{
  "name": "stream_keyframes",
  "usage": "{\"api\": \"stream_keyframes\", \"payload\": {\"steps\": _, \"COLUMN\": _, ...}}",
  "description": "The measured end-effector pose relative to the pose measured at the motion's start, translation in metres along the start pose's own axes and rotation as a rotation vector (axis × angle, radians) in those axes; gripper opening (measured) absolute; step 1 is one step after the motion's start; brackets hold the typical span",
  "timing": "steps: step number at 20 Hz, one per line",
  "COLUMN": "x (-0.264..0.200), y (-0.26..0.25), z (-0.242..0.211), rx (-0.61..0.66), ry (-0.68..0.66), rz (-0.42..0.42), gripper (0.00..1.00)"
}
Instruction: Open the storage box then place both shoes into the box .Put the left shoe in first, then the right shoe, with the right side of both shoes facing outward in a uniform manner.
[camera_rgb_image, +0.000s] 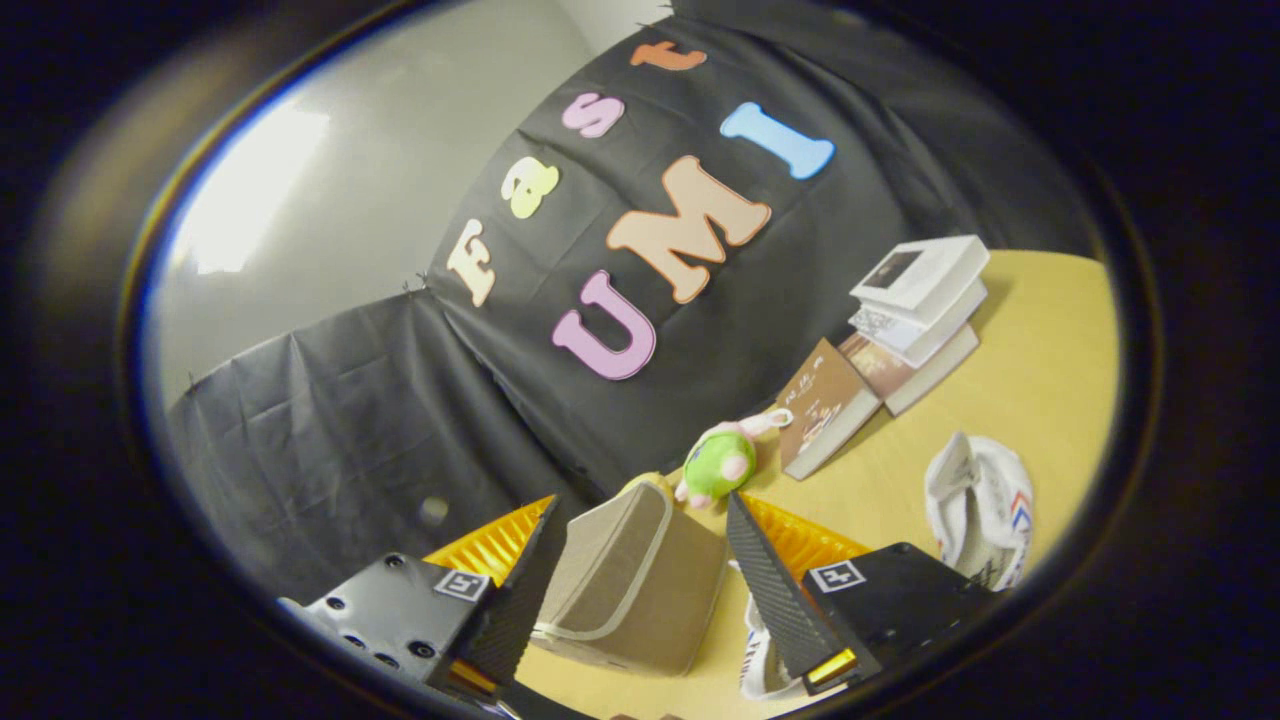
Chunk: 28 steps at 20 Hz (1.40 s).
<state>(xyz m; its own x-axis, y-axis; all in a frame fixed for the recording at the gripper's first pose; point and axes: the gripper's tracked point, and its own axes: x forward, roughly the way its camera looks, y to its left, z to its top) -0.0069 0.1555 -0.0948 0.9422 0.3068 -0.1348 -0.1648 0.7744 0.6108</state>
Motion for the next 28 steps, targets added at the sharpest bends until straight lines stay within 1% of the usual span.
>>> {"api": "stream_keyframes", "payload": {"steps": 2, "x": -0.002, "y": 0.012, "z": -0.026, "rx": 0.065, "ry": 0.04, "rz": 0.032, "gripper": 0.99}}
{"api": "stream_keyframes", "payload": {"steps": 5, "x": 0.004, "y": 0.026, "z": -0.069, "rx": 0.167, "ry": 0.144, "rz": 0.078, "gripper": 0.99}}
{"api": "stream_keyframes", "payload": {"steps": 7, "x": 0.007, "y": 0.03, "z": -0.095, "rx": 0.216, "ry": 0.21, "rz": 0.088, "gripper": 0.99}}
{"api": "stream_keyframes", "payload": {"steps": 12, "x": 0.018, "y": 0.025, "z": -0.12, "rx": 0.311, "ry": 0.267, "rz": 0.08, "gripper": 0.99}}
{"api": "stream_keyframes", "payload": {"steps": 14, "x": 0.024, "y": 0.023, "z": -0.132, "rx": 0.363, "ry": 0.312, "rz": 0.088, "gripper": 0.99}}
{"api": "stream_keyframes", "payload": {"steps": 16, "x": 0.029, "y": 0.029, "z": -0.143, "rx": 0.445, "ry": 0.362, "rz": 0.114, "gripper": 0.99}}
{"api": "stream_keyframes", "payload": {"steps": 18, "x": 0.034, "y": 0.039, "z": -0.148, "rx": 0.517, "ry": 0.395, "rz": 0.147, "gripper": 0.98}}
{"api": "stream_keyframes", "payload": {"steps": 19, "x": 0.038, "y": 0.037, "z": -0.146, "rx": 0.542, "ry": 0.392, "rz": 0.149, "gripper": 0.98}}
{"api": "stream_keyframes", "payload": {"steps": 20, "x": 0.037, "y": 0.035, "z": -0.14, "rx": 0.565, "ry": 0.378, "rz": 0.153, "gripper": 0.98}}
{"api": "stream_keyframes", "payload": {"steps": 24, "x": 0.042, "y": 0.025, "z": -0.119, "rx": 0.742, "ry": 0.309, "rz": 0.175, "gripper": 0.9}}
{"api": "stream_keyframes", "payload": {"steps": 25, "x": 0.042, "y": 0.024, "z": -0.114, "rx": 0.766, "ry": 0.292, "rz": 0.187, "gripper": 0.89}}
{"api": "stream_keyframes", "payload": {"steps": 27, "x": 0.041, "y": 0.028, "z": -0.108, "rx": 0.766, "ry": 0.257, "rz": 0.202, "gripper": 0.85}}
{"api": "stream_keyframes", "payload": {"steps": 28, "x": 0.041, "y": 0.028, "z": -0.106, "rx": 0.761, "ry": 0.243, "rz": 0.202, "gripper": 0.85}}
